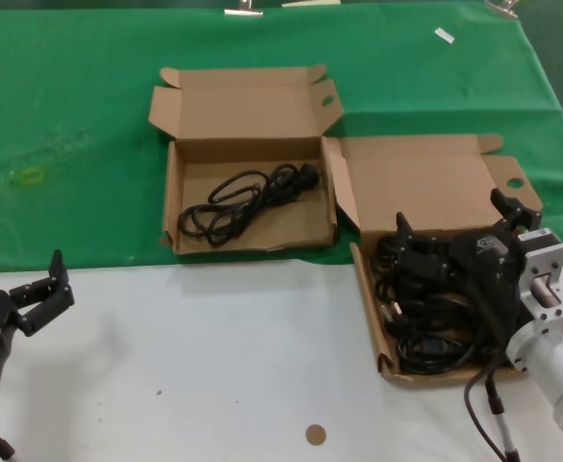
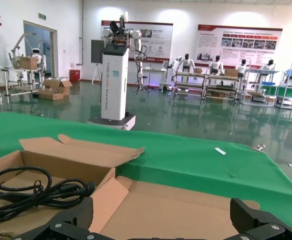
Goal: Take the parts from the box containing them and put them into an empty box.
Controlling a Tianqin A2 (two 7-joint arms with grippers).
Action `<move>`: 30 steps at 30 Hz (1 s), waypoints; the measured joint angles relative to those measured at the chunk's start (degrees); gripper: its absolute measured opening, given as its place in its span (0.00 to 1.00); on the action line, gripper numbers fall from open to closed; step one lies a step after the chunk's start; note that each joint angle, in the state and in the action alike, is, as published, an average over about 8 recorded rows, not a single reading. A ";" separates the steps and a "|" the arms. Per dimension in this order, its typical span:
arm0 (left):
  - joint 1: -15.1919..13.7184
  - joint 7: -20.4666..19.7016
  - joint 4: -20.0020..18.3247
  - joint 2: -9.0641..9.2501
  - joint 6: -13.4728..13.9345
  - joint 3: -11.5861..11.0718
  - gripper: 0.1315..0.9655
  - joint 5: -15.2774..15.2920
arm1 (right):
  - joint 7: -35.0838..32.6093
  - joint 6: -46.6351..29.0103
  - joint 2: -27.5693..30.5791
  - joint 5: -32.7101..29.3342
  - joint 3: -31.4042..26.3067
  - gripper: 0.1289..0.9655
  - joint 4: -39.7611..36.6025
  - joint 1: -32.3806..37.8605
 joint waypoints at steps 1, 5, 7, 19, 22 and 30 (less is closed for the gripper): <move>0.00 0.00 0.00 0.00 0.00 0.00 1.00 0.00 | 0.00 0.00 0.00 0.00 0.00 1.00 0.00 0.00; 0.00 0.00 0.00 0.00 0.00 0.00 1.00 0.00 | 0.00 0.00 0.00 0.00 0.00 1.00 0.00 0.00; 0.00 0.00 0.00 0.00 0.00 0.00 1.00 0.00 | 0.00 0.00 0.00 0.00 0.00 1.00 0.00 0.00; 0.00 0.00 0.00 0.00 0.00 0.00 1.00 0.00 | 0.00 0.00 0.00 0.00 0.00 1.00 0.00 0.00; 0.00 0.00 0.00 0.00 0.00 0.00 1.00 0.00 | 0.00 0.00 0.00 0.00 0.00 1.00 0.00 0.00; 0.00 0.00 0.00 0.00 0.00 0.00 1.00 0.00 | 0.00 0.00 0.00 0.00 0.00 1.00 0.00 0.00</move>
